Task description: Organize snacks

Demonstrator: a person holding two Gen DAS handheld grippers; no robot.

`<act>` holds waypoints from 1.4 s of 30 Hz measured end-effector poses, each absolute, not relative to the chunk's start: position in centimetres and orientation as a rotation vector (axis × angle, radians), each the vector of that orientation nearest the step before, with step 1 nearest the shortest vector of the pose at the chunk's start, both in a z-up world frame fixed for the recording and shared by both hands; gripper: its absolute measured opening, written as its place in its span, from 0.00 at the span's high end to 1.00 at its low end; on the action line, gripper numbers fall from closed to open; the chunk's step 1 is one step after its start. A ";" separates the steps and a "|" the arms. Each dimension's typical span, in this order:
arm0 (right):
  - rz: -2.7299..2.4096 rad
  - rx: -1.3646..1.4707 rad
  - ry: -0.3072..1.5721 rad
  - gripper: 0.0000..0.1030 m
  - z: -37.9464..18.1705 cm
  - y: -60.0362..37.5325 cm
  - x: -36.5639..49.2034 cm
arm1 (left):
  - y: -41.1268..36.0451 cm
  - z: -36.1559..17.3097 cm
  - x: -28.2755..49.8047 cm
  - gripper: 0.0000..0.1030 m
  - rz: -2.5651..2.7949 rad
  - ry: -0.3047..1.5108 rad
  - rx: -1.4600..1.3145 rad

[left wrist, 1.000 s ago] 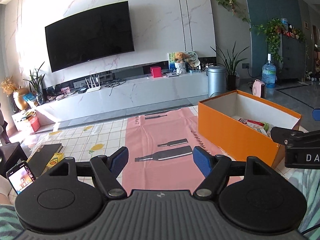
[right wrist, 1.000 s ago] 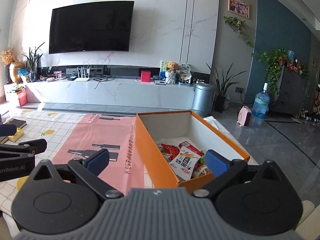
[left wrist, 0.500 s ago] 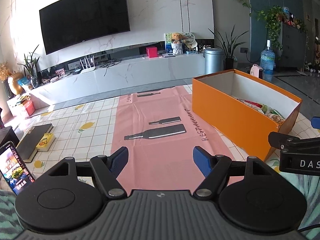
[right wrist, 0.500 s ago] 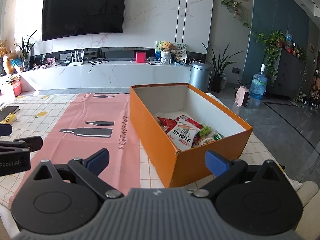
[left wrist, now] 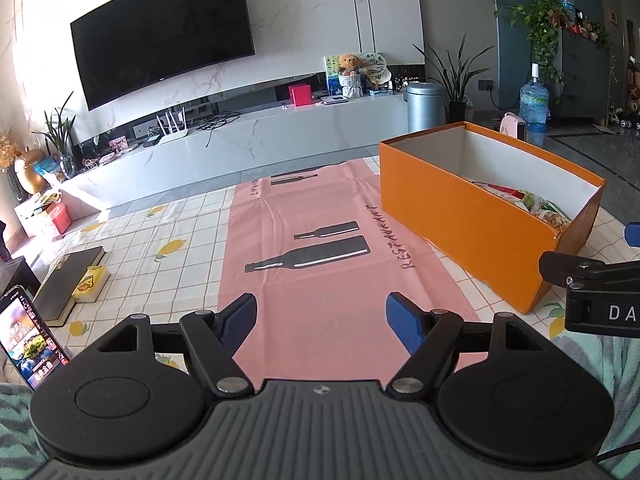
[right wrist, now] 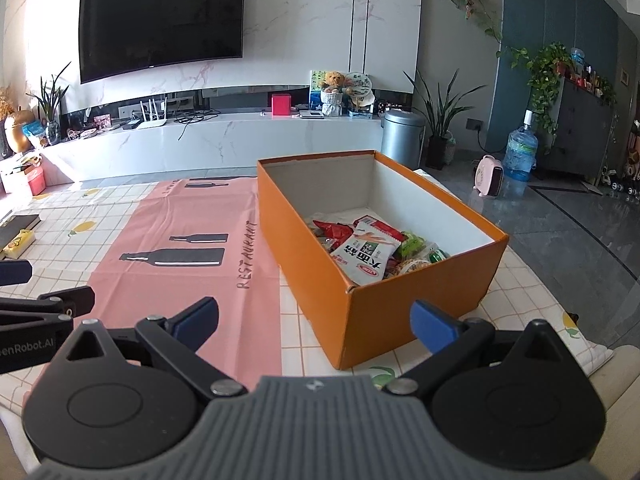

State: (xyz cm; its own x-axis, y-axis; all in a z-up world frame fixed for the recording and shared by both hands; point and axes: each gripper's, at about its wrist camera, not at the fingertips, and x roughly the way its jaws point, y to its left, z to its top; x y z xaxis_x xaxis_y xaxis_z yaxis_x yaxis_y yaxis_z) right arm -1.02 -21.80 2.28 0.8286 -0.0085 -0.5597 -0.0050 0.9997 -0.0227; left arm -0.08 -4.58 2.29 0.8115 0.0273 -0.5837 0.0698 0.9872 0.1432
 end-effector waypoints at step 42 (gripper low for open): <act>0.018 -0.069 0.578 0.04 2.7 -20.5 -1.5 | -3.7 2.9 0.0 0.16 -0.012 0.628 0.143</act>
